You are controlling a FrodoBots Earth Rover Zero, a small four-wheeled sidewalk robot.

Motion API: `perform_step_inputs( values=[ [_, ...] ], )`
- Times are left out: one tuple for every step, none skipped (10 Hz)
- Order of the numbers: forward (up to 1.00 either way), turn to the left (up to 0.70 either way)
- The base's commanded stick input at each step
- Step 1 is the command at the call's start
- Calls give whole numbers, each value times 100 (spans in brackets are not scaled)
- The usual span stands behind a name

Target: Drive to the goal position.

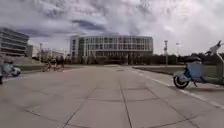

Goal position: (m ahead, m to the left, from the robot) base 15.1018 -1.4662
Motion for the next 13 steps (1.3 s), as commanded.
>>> perform_step_inputs(
  values=[
    [100, -40],
    [100, -40],
    [100, -31],
    [100, -13],
    [100, 0],
    [100, 0],
    [100, 0],
    [100, 0],
    [100, 0],
    [100, 0],
    [100, 0],
    [100, 0],
    [100, 0]
  ],
)
